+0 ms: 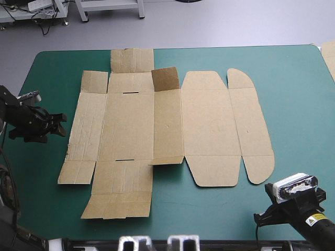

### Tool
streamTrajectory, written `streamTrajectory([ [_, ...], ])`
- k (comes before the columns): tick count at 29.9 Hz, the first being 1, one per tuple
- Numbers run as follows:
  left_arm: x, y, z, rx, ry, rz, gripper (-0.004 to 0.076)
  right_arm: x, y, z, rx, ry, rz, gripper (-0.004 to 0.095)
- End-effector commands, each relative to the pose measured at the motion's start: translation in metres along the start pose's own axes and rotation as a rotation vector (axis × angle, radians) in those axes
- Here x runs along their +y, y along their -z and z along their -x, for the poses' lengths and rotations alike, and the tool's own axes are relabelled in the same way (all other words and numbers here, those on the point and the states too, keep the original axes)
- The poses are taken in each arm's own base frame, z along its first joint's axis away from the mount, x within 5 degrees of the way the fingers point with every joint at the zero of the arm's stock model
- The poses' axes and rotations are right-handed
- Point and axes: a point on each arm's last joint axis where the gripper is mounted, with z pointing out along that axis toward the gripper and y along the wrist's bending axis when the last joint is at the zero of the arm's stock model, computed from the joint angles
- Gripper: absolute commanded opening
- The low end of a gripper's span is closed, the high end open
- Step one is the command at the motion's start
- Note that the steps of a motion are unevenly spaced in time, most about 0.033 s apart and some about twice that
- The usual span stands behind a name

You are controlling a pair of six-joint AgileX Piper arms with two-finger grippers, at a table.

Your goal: Fold the box

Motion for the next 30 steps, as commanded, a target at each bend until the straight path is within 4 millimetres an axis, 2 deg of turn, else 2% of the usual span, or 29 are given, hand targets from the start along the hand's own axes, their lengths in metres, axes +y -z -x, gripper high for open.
streamTrajectory([
  [1,-0.01,-0.002,0.002,0.026,-0.045,-0.124,0.0456,-0.003,0.003,0.012,-0.068,-0.001,-0.022,-0.0018],
  [8,0.0,-0.043,0.004,0.121,-0.07,-0.146,0.0456,-0.003,0.003,0.012,-0.068,-0.003,-0.022,-0.0018],
  [15,-0.005,-0.062,0.002,0.103,-0.098,-0.269,0.0456,-0.003,0.003,0.012,-0.069,-0.006,-0.021,-0.0018],
  [25,-0.012,-0.104,-0.011,0.171,-0.029,-0.502,0.0456,-0.003,0.003,0.013,-0.07,-0.03,-0.019,-0.0018],
  [30,-0.016,-0.111,-0.014,0.193,-0.03,-0.591,0.0447,-0.003,0.003,0.013,-0.07,-0.047,-0.018,-0.0018],
])
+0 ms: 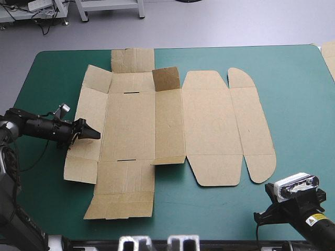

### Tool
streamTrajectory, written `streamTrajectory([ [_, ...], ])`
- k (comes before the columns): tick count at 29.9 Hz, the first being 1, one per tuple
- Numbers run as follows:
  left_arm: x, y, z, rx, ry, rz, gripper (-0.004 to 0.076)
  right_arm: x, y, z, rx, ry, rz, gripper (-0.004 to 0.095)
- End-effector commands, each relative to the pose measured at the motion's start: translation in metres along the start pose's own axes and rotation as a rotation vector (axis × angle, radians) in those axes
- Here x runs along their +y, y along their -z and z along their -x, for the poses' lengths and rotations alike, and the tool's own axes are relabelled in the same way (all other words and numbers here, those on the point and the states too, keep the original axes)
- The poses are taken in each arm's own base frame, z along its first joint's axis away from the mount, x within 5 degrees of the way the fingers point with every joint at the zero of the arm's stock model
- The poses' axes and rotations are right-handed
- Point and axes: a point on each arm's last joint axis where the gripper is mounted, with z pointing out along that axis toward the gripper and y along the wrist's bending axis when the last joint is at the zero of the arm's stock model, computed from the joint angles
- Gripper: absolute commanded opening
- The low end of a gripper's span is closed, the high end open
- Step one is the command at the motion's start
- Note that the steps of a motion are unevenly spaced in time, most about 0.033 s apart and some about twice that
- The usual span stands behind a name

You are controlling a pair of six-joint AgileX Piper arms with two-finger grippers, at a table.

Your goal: Fold the box

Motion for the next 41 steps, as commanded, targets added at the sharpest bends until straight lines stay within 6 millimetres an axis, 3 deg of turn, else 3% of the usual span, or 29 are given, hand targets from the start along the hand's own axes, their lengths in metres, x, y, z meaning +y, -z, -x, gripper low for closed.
streamTrajectory([
  [1,0.0,-0.01,-0.005,0.046,-0.014,-0.006,0.0422,-0.002,0.003,0.012,-0.067,-0.017,-0.015,-0.0018],
  [2,0.0,-0.01,-0.005,0.047,-0.013,-0.004,0.0402,-0.002,0.003,0.012,-0.067,-0.017,-0.015,-0.0018],
  [4,0.0,-0.01,-0.006,0.055,-0.012,-0.007,0.0277,-0.002,0.003,0.012,-0.067,-0.018,-0.015,-0.0018],
  [7,-0.003,-0.009,-0.006,0.072,-0.024,-0.023,-0.0006,-0.002,0.003,0.012,-0.067,-0.018,-0.015,-0.0018],
  [10,-0.01,-0.001,-0.001,0.052,-0.056,-0.013,-0.0008,-0.002,0.003,0.012,-0.067,-0.018,-0.015,-0.0018],
  [14,-0.034,0.018,0.005,0.001,-0.17,0.045,-0.0008,-0.002,0.003,0.012,-0.067,-0.018,-0.015,-0.0018],
  [19,-0.08,0.038,-0.003,0.042,-0.452,0.296,-0.0008,-0.002,0.003,0.012,-0.067,-0.018,-0.015,-0.0018],
  [24,-0.137,0.045,-0.005,-0.055,-0.724,0.373,-0.0008,-0.002,0.003,0.012,-0.066,-0.019,-0.013,-0.0018],
  [32,-0.218,0.045,-0.005,-0.14,-1.131,0.584,-0.0008,-0.002,0.003,0.012,-0.066,-0.019,-0.013,-0.0018],
  [41,-0.284,0.022,-0.015,-0.266,-1.548,0.799,-0.0008,-0.002,0.003,0.012,-0.066,-0.019,-0.013,-0.0018],
])
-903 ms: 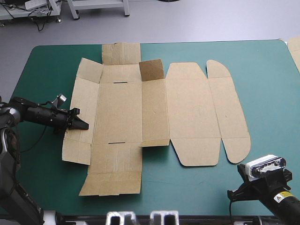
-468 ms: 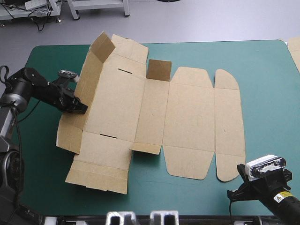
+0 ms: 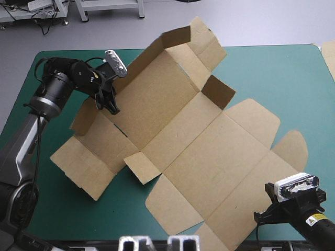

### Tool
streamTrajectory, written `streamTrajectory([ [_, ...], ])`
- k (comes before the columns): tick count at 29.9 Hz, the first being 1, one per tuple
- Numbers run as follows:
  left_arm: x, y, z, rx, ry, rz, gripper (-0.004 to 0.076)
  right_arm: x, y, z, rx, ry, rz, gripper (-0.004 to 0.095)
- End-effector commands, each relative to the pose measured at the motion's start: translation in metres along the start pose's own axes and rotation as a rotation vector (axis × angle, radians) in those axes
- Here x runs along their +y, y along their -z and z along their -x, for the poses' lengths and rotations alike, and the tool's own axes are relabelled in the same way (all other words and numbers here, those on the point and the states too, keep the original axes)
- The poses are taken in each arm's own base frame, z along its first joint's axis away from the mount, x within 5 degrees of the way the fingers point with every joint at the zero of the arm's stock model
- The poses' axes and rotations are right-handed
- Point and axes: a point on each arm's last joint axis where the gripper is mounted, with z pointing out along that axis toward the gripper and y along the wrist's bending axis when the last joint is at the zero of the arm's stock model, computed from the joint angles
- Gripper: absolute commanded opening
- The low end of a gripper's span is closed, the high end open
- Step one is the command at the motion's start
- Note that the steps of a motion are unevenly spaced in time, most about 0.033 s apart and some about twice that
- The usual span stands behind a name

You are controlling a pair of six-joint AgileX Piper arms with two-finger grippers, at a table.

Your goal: Fold the box

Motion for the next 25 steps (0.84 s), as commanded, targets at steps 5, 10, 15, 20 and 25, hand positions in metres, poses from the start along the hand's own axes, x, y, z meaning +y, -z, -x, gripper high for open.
streamTrajectory([
  [5,-0.031,0.038,0.059,-0.202,-0.34,0.239,-0.0008,-0.002,0.003,0.012,-0.064,-0.013,-0.013,-0.0018],
  [10,-0.063,0.047,0.089,-0.262,-0.551,0.355,-0.0008,-0.002,0.003,0.012,-0.064,-0.013,-0.013,-0.0018],
  [15,-0.081,0.055,0.106,-0.345,-0.637,0.418,-0.0008,-0.001,0.008,0.018,-0.086,-0.02,-0.011,-0.0016],
  [20,-0.085,0.06,0.114,-0.431,-0.613,0.448,-0.0008,-0.002,0.033,0.04,-0.141,-0.003,-0.067,-0.0016],
  [25,-0.092,0.067,0.119,-0.472,-0.627,0.461,-0.0008,-0.007,0.054,0.065,-0.133,-0.022,-0.127,-0.0016],
])
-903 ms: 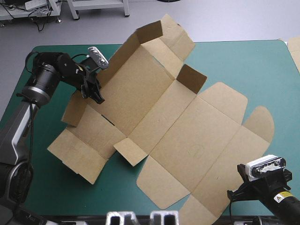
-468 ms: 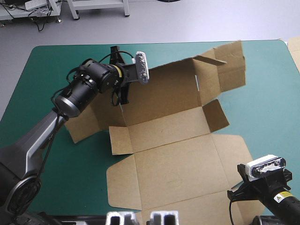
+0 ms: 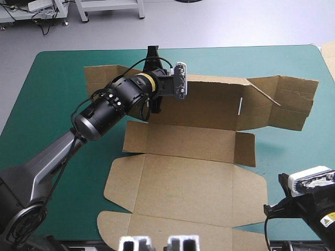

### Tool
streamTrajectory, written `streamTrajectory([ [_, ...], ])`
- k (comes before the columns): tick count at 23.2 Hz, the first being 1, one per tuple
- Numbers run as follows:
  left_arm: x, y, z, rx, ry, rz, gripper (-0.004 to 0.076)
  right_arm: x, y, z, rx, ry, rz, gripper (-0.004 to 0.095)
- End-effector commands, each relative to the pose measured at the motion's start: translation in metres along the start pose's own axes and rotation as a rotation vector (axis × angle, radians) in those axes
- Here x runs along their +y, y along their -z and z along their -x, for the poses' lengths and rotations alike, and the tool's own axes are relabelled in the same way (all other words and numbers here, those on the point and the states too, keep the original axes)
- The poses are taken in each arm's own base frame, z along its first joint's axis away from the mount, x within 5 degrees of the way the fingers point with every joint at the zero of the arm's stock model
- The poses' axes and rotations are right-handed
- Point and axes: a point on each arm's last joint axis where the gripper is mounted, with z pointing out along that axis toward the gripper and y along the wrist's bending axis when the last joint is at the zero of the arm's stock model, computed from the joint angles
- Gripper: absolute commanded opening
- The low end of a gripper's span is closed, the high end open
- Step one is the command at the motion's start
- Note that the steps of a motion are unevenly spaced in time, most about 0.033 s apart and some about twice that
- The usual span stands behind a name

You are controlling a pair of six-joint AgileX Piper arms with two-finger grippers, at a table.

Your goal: Fold the box

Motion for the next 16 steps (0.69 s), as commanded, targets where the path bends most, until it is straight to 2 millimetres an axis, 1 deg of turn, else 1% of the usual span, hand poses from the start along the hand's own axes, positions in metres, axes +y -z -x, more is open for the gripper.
streamTrajectory([
  [1,0.027,0.036,0.013,-0.108,0.029,0.177,-0.0008,-0.006,0.013,0.032,-0.075,-0.025,-0.033,-0.0016],
  [2,0.027,0.036,0.014,-0.101,0.032,0.193,-0.0008,-0.007,0.015,0.04,-0.09,-0.031,-0.032,-0.0016],
  [3,0.027,0.035,0.014,-0.082,0.048,0.223,-0.0008,-0.01,0.019,0.054,-0.108,-0.034,-0.036,-0.0016],
  [4,0.025,0.034,0.014,-0.072,0.043,0.243,-0.0008,-0.012,0.021,0.063,-0.119,-0.04,-0.039,-0.0016],
  [6,0.02,0.031,0.012,-0.05,0.028,0.27,-0.0008,-0.016,0.023,0.081,-0.13,-0.045,-0.041,-0.0016],
  [9,0.003,0.03,0.01,-0.021,0.004,0.288,-0.0008,-0.023,0.028,0.114,-0.169,-0.056,-0.045,-0.0017],
  [10,-0.012,0.03,0.009,-0.01,-0.029,0.303,-0.0008,-0.029,0.028,0.137,-0.181,-0.053,-0.042,-0.0017],
  [11,-0.018,0.032,0.009,-0.026,-0.008,0.307,-0.0008,-0.031,0.027,0.146,-0.184,-0.053,-0.039,-0.0016],
  [12,-0.031,0.037,0.012,-0.048,-0.03,0.336,-0.0008,-0.037,0.022,0.169,-0.192,-0.055,-0.023,-0.0017],
  [13,-0.037,0.038,0.014,-0.06,-0.039,0.343,-0.0008,-0.041,0.017,0.178,-0.184,-0.06,-0.01,-0.0017],
  [14,-0.053,0.041,0.016,-0.072,-0.07,0.363,-0.0008,-0.047,0.006,0.198,-0.171,-0.07,0.024,-0.0017],
  [15,-0.057,0.041,0.016,-0.074,-0.075,0.378,-0.0008,-0.049,0.001,0.206,-0.161,-0.075,0.043,-0.0017],
  [16,-0.066,0.04,0.015,-0.065,-0.088,0.39,-0.0008,-0.054,-0.012,0.22,-0.132,-0.079,0.077,-0.0017],
])
